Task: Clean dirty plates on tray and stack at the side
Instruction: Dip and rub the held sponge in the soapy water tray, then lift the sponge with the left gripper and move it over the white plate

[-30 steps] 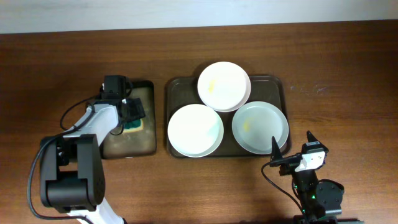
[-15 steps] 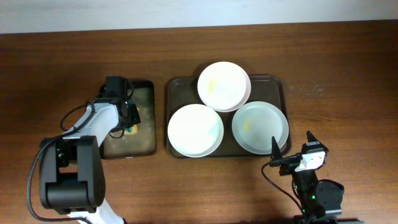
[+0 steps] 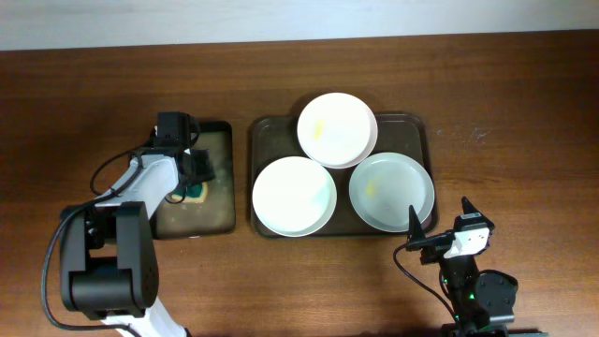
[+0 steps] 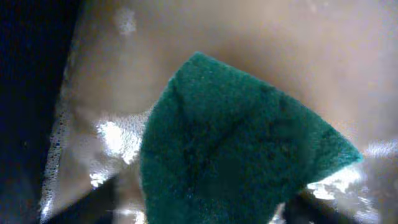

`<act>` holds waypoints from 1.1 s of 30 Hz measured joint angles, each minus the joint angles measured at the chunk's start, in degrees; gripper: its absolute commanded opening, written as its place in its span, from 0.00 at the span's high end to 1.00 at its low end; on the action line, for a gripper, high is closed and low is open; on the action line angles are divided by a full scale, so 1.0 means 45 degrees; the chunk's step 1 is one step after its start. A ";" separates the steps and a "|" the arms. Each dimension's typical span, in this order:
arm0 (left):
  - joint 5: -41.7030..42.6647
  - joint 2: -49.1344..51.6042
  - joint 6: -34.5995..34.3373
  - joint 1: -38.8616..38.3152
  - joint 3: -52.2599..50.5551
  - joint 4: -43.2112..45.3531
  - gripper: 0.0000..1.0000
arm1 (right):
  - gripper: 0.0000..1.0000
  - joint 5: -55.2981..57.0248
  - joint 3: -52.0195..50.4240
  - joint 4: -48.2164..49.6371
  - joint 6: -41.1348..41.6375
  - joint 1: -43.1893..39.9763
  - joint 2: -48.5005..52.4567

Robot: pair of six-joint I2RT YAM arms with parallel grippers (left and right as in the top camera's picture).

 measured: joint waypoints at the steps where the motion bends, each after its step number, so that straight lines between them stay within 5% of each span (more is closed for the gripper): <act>1: -0.0029 0.0000 0.0005 -0.0015 0.0000 -0.0005 0.78 | 0.02 0.0000 0.0000 0.0000 0.0005 0.0000 0.0000; 3: -0.0039 0.0000 0.0044 -0.0015 0.0000 -0.0039 0.95 | 0.02 0.0000 0.0000 0.0000 0.0005 0.0000 0.0005; 5: -0.0053 0.0000 0.0010 -0.0010 0.0000 -0.0083 1.00 | 0.02 0.0000 0.0000 0.0000 0.0000 0.0000 0.0000; 14: -0.0078 -0.0476 0.0039 -0.0015 0.0675 -0.1889 1.00 | 0.02 0.0000 0.0000 0.0000 0.0000 0.0000 0.0000; 24: -0.0073 -0.4386 0.0039 -0.0015 0.1603 -0.2676 1.00 | 0.01 0.0000 0.0000 0.0000 0.0005 0.0000 0.0005; 33: -0.0015 -0.1749 -0.0452 -0.0015 0.0724 -0.2142 1.00 | 0.02 0.0000 0.0000 0.0000 0.0005 0.0000 0.0000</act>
